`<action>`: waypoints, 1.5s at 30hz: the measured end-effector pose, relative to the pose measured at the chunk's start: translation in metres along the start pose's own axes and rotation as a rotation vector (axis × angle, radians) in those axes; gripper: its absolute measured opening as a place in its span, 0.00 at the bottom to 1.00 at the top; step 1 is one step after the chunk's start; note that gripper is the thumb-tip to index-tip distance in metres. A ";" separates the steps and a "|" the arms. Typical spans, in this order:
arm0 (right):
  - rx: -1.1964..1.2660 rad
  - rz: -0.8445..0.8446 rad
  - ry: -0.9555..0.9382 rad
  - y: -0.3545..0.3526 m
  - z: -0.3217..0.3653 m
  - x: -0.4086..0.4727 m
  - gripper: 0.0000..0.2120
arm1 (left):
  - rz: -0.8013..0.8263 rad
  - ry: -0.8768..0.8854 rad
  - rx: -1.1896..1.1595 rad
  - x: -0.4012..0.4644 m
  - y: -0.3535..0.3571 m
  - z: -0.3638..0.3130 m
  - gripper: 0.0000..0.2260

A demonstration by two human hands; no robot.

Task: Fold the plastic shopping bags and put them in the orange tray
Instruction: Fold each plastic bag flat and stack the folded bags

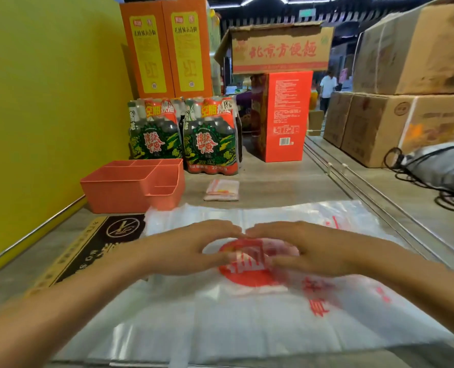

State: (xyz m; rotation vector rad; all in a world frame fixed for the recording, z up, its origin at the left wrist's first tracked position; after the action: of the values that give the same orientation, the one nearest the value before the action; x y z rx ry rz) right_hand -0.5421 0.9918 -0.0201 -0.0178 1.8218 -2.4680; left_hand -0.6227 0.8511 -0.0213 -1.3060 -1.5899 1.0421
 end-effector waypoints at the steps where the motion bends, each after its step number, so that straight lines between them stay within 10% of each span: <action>1: 0.023 0.029 -0.027 0.007 0.007 -0.013 0.27 | 0.017 -0.008 -0.032 -0.008 0.006 -0.008 0.25; 11: -0.011 0.281 -0.008 0.050 0.022 -0.039 0.49 | 0.350 -0.110 0.006 -0.038 0.062 -0.020 0.55; 36: -0.086 0.001 0.159 0.037 0.006 -0.075 0.42 | 0.021 -0.060 -0.063 -0.045 0.042 -0.021 0.31; 45: 0.058 -0.118 0.089 0.026 0.003 -0.072 0.25 | -0.112 -0.072 -0.163 -0.049 0.027 -0.018 0.24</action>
State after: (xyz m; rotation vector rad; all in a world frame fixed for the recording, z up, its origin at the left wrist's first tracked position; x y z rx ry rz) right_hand -0.4687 0.9861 -0.0421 -0.0132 1.8324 -2.6414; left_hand -0.5904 0.8078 -0.0450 -1.2814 -1.8127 0.9155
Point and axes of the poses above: each hand's wrist, its own x-axis towards the middle knuckle, its own y-axis out of the palm, z = x × y, the point moved 8 cm from there along x, towards the middle knuckle, and after that the axes turned 13 degrees about y, right-handed, at the moved point
